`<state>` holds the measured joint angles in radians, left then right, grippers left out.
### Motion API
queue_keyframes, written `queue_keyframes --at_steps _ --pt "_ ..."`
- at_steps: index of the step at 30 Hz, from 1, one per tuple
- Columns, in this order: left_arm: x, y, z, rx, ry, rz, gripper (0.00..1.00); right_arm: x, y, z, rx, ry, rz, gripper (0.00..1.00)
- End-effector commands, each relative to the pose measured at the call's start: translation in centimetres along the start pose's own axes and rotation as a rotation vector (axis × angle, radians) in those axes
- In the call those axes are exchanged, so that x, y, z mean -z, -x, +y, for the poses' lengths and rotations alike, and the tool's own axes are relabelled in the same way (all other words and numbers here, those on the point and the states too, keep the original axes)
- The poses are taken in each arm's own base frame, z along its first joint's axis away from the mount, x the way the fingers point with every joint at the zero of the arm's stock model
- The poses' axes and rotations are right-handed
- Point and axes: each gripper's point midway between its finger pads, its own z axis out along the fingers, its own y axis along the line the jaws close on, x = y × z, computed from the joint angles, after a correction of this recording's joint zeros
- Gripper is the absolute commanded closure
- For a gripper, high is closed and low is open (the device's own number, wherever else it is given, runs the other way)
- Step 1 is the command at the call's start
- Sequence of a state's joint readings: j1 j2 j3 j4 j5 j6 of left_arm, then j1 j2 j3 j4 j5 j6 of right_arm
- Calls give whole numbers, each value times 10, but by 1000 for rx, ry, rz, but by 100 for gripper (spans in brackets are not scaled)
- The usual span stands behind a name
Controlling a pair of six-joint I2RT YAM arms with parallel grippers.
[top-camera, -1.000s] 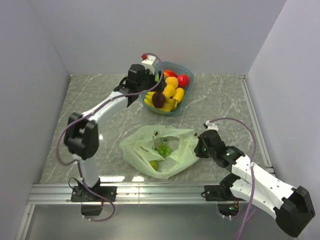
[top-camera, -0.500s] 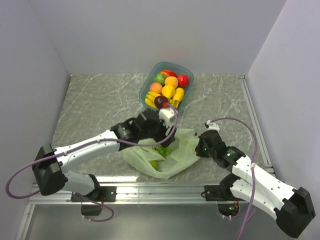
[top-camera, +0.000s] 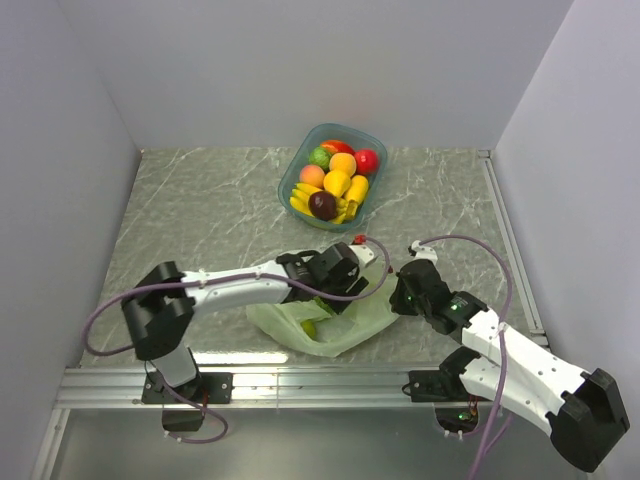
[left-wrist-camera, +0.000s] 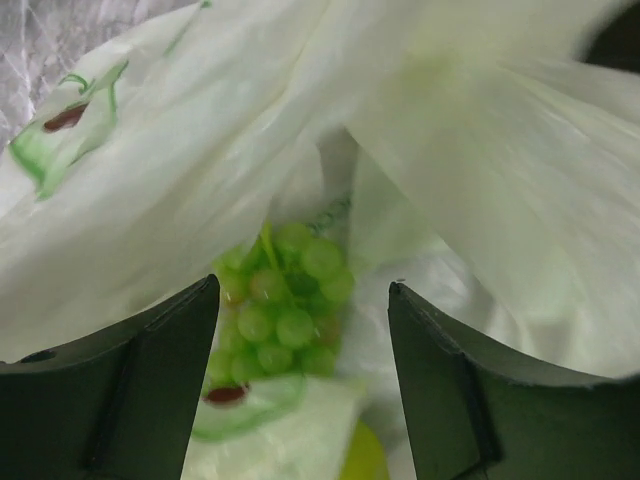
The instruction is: Untie the knot of the plastic bag and take out the fruit
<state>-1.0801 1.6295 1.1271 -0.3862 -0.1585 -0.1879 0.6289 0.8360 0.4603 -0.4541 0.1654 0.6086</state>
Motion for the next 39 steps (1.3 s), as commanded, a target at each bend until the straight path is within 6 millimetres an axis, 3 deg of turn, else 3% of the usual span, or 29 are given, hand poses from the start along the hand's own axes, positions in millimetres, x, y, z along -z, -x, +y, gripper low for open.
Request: queue_keyframes --at_steps 1,4,8,14,17,20,21,22,25,30,34,39 --pt "-14 8 19 36 123 18 25 5 24 16 -18 40 -65 100" --pt "-20 5 22 41 124 25 19 5 22 13 -15 29 -64 100" --pt "-31 -18 25 25 132 112 12 5 21 11 -13 26 -62 100" --pt "-43 -44 15 24 73 195 16 4 19 13 -15 33 -59 100" --pt "-48 -45 7 38 36 194 24 3 19 14 -13 37 -55 100" --pt "-48 -43 8 43 40 190 40 3 20 14 -12 35 -57 100" --pt "-47 -42 8 44 39 184 60 3 21 14 -12 36 -60 100" --pt "-45 -39 7 44 35 176 67 4 21 14 -10 35 -63 100" --pt "-27 -19 4 49 4 94 78 4 21 12 -8 26 -64 100" --pt "6 11 -6 44 -85 -52 88 5 24 10 -15 17 -74 100" --pt "49 41 -12 45 -182 -210 92 6 24 10 -15 16 -76 100" --pt "86 66 -7 77 -268 -331 96 6 24 10 -19 16 -75 100"
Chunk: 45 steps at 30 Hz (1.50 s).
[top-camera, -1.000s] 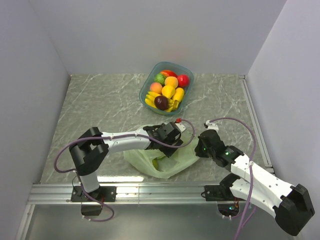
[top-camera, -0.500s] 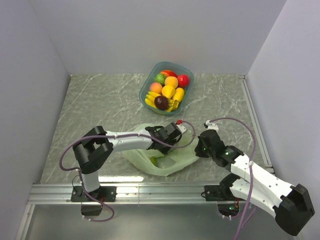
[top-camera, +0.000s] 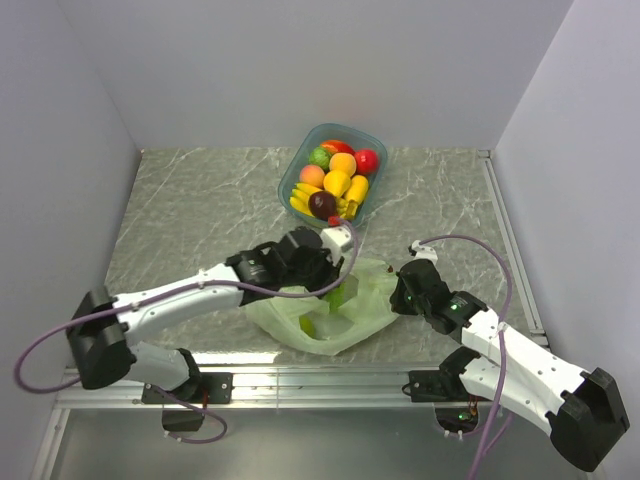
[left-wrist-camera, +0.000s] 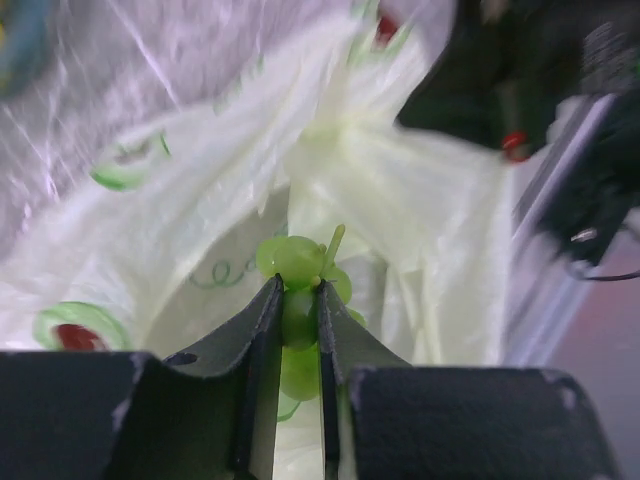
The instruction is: Untie the knot of the plastic bag and take out the fruit
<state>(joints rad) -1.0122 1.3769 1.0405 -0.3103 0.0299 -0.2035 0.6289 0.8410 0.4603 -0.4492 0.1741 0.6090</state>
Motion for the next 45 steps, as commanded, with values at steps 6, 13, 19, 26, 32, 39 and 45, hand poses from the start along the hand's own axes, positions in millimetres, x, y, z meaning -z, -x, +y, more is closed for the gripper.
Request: queue_keyframes --at_steps 6,13,19,26,32,39,45 --pt "67 102 -4 75 -204 -357 96 4 22 10 -15 8 -63 100" --pt "113 196 30 169 -236 -644 96 3 18 10 -19 11 -49 100" --pt "101 246 107 244 9 -738 95 5 18 15 -15 30 -46 100" --pt "54 276 186 221 287 -727 94 7 21 18 -2 48 -49 100" --pt "1 267 251 172 522 -598 91 10 21 16 14 43 -55 100" --pt "-46 255 279 163 545 -526 25 9 23 13 32 22 -55 100" --pt "-35 257 267 162 512 -518 1 7 25 14 35 14 -56 100"
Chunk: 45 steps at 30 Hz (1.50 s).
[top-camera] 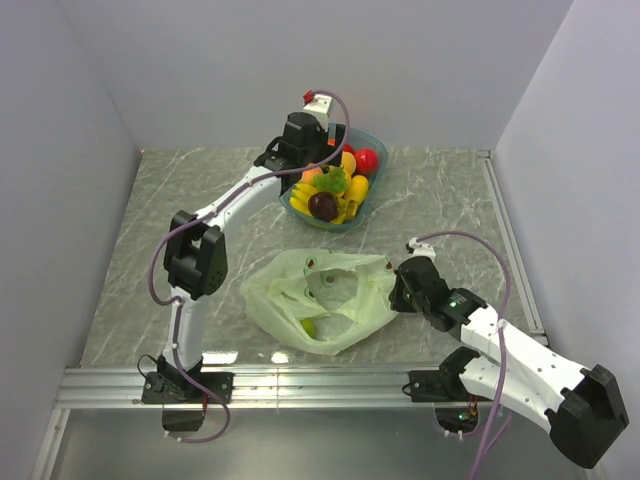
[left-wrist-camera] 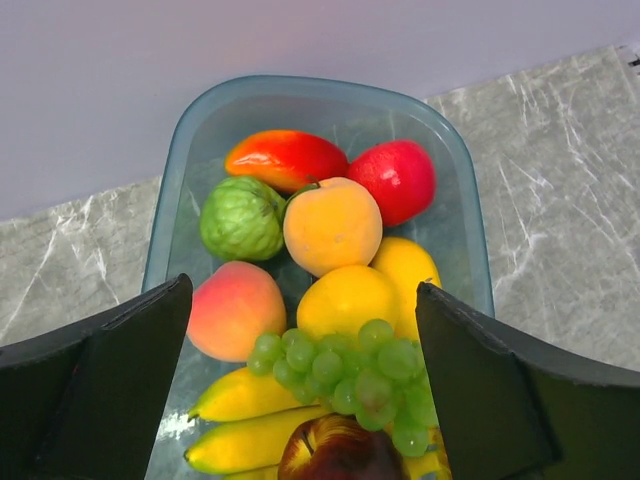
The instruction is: Untie the knot of the plastic bag and take out the fruit
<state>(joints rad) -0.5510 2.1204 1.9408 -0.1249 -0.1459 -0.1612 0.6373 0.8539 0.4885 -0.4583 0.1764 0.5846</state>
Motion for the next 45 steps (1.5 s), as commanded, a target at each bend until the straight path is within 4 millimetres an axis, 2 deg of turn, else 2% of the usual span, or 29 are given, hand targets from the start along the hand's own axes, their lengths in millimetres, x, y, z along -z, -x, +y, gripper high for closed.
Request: queue_keyframes --at_steps 1,3,6,7,8,9,10,11,12,13,14,15,16,18,19,22,23,24,25,27,28,31,32,34,37,41,45 --pt "31 57 -6 3 -28 -95 1 4 21 9 8 6 -56 100" --pt "42 58 -7 7 -40 -83 1 4 25 9 12 2 -66 100" --pt "73 56 -15 9 -104 -53 3 3 30 9 24 -11 -76 100" --pt "94 54 -22 3 -152 -39 4 2 30 8 27 -17 -76 100" --pt "105 50 -29 -14 -188 -28 5 2 31 8 27 -16 -81 100" --pt "132 63 -40 -27 -231 -55 5 0 32 9 25 -16 -86 100" --pt "141 44 -46 -43 -265 -10 7 0 33 10 30 -12 -91 100" --pt "156 33 -58 -69 -321 25 9 -2 32 9 29 -12 -90 100" --pt "179 37 -65 -89 -359 15 9 -3 34 11 30 -9 -98 100" --pt "192 14 -84 -120 -409 63 10 -4 35 10 32 -13 -100 100" --pt "205 2 -94 -145 -450 91 13 -5 36 11 34 -11 -101 100" --pt "229 -5 -113 -158 -505 103 15 -6 36 11 37 -15 -98 100" --pt "236 -31 -118 -156 -523 158 17 -7 37 11 39 -17 -99 100" --pt "255 -53 -136 -93 -555 206 23 -7 42 11 36 -27 -115 100" --pt "257 -80 -135 -79 -535 267 24 -6 44 12 38 -29 -124 100" --pt "265 -108 -128 9 -397 325 22 2 58 10 38 -43 -179 100" --pt "266 -110 -123 67 -346 325 20 6 65 11 39 -40 -203 100" --pt "272 -102 -115 99 -300 290 18 13 74 14 35 -21 -245 100" --pt "270 -108 -94 115 -194 279 16 18 80 15 49 -15 -272 100" --pt "276 -104 -73 192 -75 252 11 28 91 18 50 8 -328 100" --pt "279 -113 -54 199 27 265 9 30 93 18 65 10 -336 100" --pt "287 -125 -32 217 148 298 2 29 92 19 74 14 -326 100" --pt "292 -135 -23 235 203 328 1 27 89 19 73 19 -315 100" --pt "295 -153 -18 246 237 372 1 24 85 21 65 27 -303 100" --pt "296 -182 -21 289 237 439 2 23 81 23 47 44 -299 100" --pt "293 -201 -33 357 188 468 2 20 75 24 46 51 -284 100" --pt "291 -236 -24 347 239 520 2 17 72 23 47 46 -276 100"
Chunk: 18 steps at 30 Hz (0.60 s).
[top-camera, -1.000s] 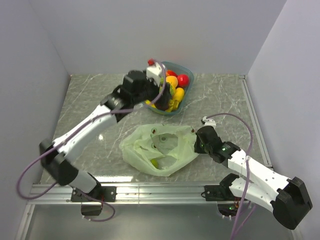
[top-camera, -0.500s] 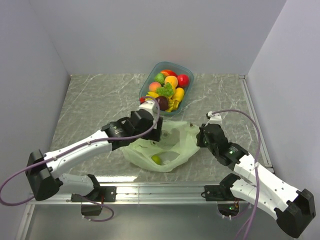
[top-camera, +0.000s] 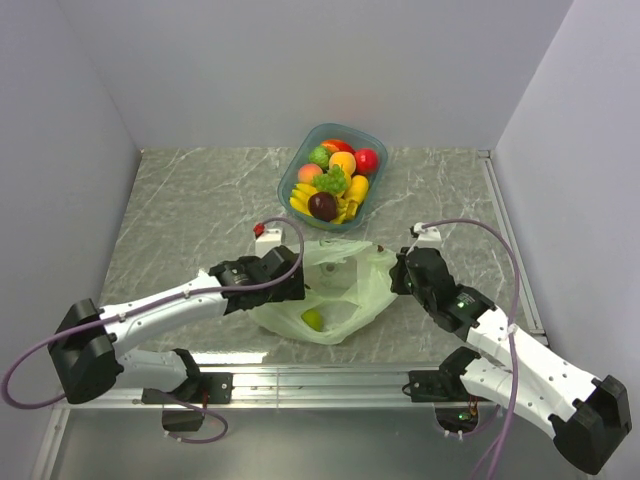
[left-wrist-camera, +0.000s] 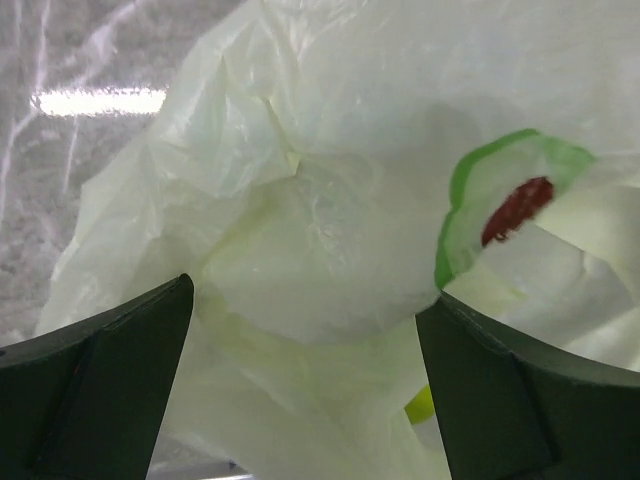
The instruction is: Untie the knot of the plastic bag and take out the fruit
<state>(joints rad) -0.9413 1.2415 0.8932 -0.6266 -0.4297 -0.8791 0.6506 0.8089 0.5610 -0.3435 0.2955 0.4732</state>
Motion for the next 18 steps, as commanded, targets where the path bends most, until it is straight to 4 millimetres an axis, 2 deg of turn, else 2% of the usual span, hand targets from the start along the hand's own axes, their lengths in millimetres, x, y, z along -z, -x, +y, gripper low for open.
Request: queue_keyframes --at_steps 1,3,4,7,8,9,10,11,13,14,15,17,18 --pt "-17 -17 6 59 21 17 2 -3 3 5 -20 13 -25 100" --pt "-21 -23 14 88 42 10 5 -4 -2 3 -26 12 -14 100" --pt "-27 -35 25 89 61 18 7 -5 -6 4 -36 13 -4 100" --pt "-34 -51 33 165 15 35 22 -8 -20 5 -66 27 31 100" --pt "-35 -50 28 192 -23 23 34 -9 -28 5 -73 34 51 100" --pt "-34 -51 27 213 -53 20 42 -10 -32 5 -81 39 57 100" --pt "-37 -61 37 218 -47 35 49 -11 -35 5 -95 41 65 100" --pt "-37 -62 31 236 -89 37 62 -13 -42 4 -98 37 81 100" --pt "-37 -64 32 244 -131 33 77 -14 -49 3 -116 36 99 100" --pt "-34 -65 25 225 -179 42 94 -17 -56 1 -113 26 120 100" --pt "-29 -57 14 227 -252 9 99 -17 -59 3 -117 33 130 100" --pt "-19 -49 -6 169 -384 -16 99 -21 -67 2 -110 27 161 100" --pt "-8 -51 -18 146 -476 2 99 -22 -68 4 -106 31 167 100"
